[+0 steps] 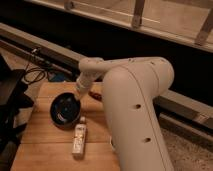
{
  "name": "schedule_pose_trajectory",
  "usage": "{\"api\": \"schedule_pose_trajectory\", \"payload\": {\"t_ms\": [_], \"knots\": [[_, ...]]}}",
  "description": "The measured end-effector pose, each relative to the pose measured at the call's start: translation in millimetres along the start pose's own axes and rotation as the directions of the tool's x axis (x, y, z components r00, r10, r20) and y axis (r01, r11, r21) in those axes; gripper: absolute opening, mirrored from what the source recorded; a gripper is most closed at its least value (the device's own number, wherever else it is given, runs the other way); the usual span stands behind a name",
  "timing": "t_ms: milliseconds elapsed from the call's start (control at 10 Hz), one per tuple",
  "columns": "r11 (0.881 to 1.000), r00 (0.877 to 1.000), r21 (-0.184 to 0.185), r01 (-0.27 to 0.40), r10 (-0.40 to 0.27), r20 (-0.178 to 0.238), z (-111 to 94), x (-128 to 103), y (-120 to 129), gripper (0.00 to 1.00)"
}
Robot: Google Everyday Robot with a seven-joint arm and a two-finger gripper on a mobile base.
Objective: Drag the ceramic bowl in a circle
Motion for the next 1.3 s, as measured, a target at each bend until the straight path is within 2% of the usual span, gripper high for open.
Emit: {"api": "schedule_pose_trajectory", "payload": {"t_ms": [100,300,400,600,700,900,1000,1100,1200,1300], "knots": [[1.0,1.0,0.003,-0.001,0.001,-0.001,0,0,0,0.54],[1.0,1.0,0.014,0.003,-0.003,0.005,1,-6,-1,0.37],[1.0,1.0,0.015,-0.007,0.007,0.016,4,-18,-5,0.25],[0.999,0.998,-0.012,-0.045,0.046,0.046,4,-34,-25,0.08],[0.996,0.996,-0.055,-0.063,0.066,0.052,11,-43,-42,0.0],[0.994,0.997,-0.089,-0.067,0.07,0.041,24,-49,-43,0.0],[0.993,0.997,-0.102,-0.063,0.068,0.04,28,-49,-40,0.03],[0.992,0.997,-0.111,-0.06,0.065,0.047,25,-41,-36,0.14],[0.992,0.997,-0.115,-0.056,0.062,0.05,24,-38,-33,0.18],[0.991,0.998,-0.129,-0.014,0.023,0.065,7,-28,-7,0.43]]}}
